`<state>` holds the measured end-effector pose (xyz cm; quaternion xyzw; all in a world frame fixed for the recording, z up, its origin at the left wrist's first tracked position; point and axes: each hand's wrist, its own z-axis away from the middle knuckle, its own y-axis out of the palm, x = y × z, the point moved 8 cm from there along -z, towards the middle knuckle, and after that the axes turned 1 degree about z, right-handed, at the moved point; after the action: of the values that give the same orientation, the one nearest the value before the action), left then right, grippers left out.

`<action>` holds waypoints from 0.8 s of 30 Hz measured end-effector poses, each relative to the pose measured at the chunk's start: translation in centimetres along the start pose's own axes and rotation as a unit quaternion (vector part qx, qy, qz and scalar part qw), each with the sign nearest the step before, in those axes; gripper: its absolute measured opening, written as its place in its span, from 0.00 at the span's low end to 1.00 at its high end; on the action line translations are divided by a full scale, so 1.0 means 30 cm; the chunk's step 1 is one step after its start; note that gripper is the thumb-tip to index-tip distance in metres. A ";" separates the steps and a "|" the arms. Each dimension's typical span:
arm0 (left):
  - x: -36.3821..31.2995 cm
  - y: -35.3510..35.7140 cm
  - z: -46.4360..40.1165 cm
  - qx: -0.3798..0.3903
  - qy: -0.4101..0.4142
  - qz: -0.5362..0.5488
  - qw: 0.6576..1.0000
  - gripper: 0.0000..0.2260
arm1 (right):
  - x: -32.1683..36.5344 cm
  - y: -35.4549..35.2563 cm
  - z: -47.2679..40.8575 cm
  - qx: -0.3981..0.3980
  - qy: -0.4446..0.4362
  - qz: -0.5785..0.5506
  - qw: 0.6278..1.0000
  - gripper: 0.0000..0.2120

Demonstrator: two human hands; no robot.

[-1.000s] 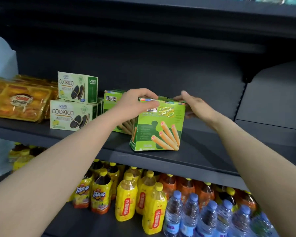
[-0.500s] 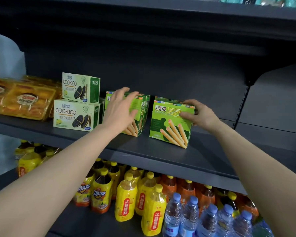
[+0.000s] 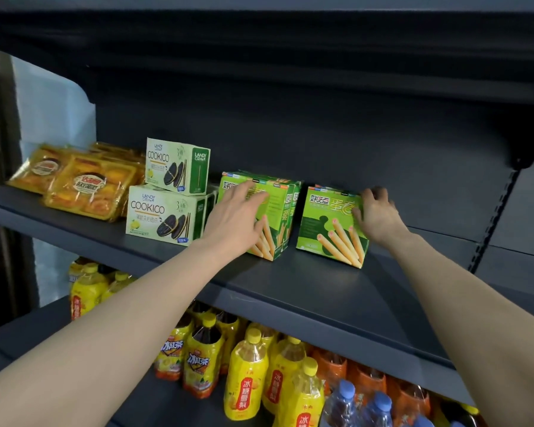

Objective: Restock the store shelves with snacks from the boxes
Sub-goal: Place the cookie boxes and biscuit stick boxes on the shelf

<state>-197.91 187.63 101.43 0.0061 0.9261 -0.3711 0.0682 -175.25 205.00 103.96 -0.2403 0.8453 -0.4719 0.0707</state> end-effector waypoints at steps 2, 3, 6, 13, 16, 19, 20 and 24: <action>0.000 0.004 0.002 -0.006 0.006 -0.002 1.000 0.23 | -0.009 0.010 -0.016 0.003 0.004 0.000 1.000 0.22; 0.001 0.006 0.004 -0.008 0.007 -0.002 1.000 0.24 | -0.013 0.015 -0.021 0.004 0.007 -0.004 1.000 0.23; 0.009 0.017 0.010 -0.007 0.009 0.000 1.000 0.25 | -0.016 0.022 -0.025 0.003 0.010 -0.020 1.000 0.22; 0.020 0.044 0.034 0.003 0.018 0.019 1.000 0.24 | 0.004 0.006 0.022 -0.039 -0.018 -0.055 0.998 0.22; 0.022 0.046 0.036 0.000 0.018 0.026 0.999 0.24 | 0.007 0.012 0.041 -0.031 -0.036 -0.036 0.998 0.30; 0.023 0.049 0.035 -0.004 0.017 0.029 0.999 0.24 | 0.011 0.020 0.039 -0.028 -0.027 -0.014 0.999 0.35; 0.023 0.051 0.035 -0.005 0.015 0.029 0.999 0.24 | 0.016 0.022 0.035 -0.032 -0.024 -0.007 0.999 0.35; 0.024 0.057 0.035 -0.004 0.013 0.022 1.000 0.25 | 0.029 0.034 0.015 -0.030 -0.014 0.007 0.999 0.34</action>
<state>-198.40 188.12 99.40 0.0310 0.9281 -0.3655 0.0641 -176.20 204.69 102.97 -0.2430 0.8598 -0.4422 0.0789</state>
